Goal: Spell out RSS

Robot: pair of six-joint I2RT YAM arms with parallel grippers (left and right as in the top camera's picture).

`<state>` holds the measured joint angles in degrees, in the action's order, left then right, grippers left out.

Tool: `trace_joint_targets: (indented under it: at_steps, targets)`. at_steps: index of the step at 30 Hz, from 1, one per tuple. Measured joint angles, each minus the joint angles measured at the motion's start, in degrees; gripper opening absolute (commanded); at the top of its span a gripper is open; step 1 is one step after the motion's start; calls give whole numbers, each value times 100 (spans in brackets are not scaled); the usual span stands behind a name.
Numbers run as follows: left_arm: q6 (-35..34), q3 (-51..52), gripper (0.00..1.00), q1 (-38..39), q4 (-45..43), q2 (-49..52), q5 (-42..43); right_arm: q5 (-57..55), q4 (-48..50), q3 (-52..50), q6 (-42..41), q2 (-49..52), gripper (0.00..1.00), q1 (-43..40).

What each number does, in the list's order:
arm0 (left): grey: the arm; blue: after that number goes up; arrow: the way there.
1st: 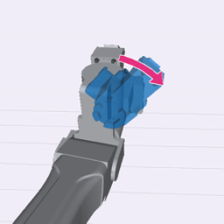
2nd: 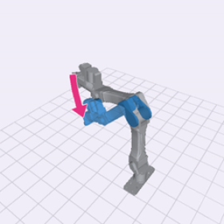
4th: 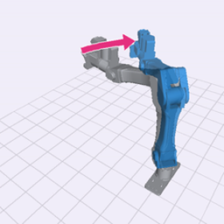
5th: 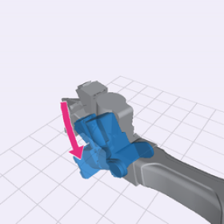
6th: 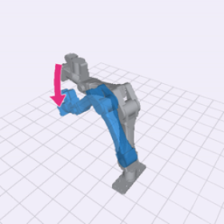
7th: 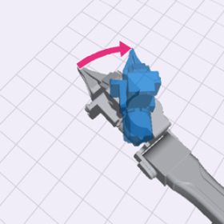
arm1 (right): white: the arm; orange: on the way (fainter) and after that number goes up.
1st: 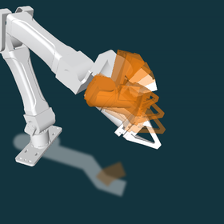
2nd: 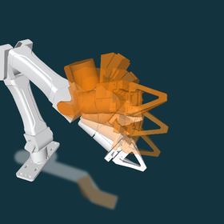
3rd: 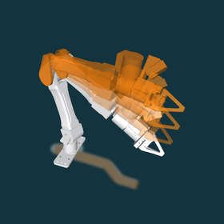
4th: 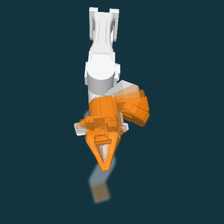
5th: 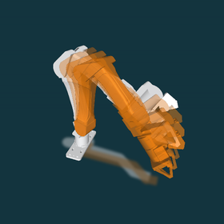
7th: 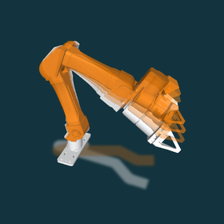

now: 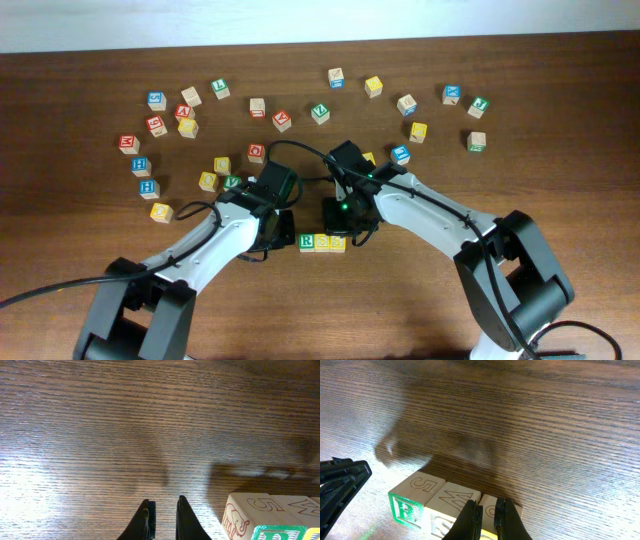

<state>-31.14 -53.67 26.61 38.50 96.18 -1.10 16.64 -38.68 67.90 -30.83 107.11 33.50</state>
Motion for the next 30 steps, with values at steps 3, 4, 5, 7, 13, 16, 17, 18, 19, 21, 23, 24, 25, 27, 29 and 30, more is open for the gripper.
trace_joint_targets:
  at_steps: [3,4,5,7,13,16,17,18,19,21,23,24,25,27,29,30]
  targets:
    - [0,0,7,0,4,0,2,-9,-208,118,2,0,4,-118]
    - [0,0,6,0,2,0,9,-9,-437,267,0,4,4,-243]
    - [0,0,5,0,2,0,26,-11,-643,448,37,2,4,-424]
    - [0,0,2,0,4,0,70,-26,-1165,748,151,2,4,-833]
    - [-2,0,1,0,-188,0,529,-50,-1915,457,358,4,4,-796]
    - [-2,0,4,0,-192,0,671,-46,-1604,321,90,9,4,-428]
    - [-11,2,4,0,-190,0,693,-48,-1547,317,35,9,4,-385]
    - [-15,2,4,0,-190,0,717,-48,-1478,317,-22,7,4,-369]
    - [-17,0,4,0,-188,0,741,-48,-1458,317,-44,9,5,-365]
    - [-17,2,4,0,-188,0,791,-48,-1449,317,-136,9,4,-358]
    - [-17,0,1,0,-188,0,820,-109,-1460,317,-203,9,4,-348]
    - [-20,0,1,0,-184,0,822,-223,-1462,313,-221,11,4,-343]
    - [-20,0,0,0,-162,0,822,-256,-1462,310,-236,17,4,-343]
    - [-20,0,0,0,-149,0,822,-203,-1342,234,-247,146,4,-323]
    - [-20,2,0,0,-149,0,822,-131,-1178,149,-323,271,4,-195]
    - [-20,0,0,0,-149,0,822,-101,-1121,144,-374,275,4,-136]
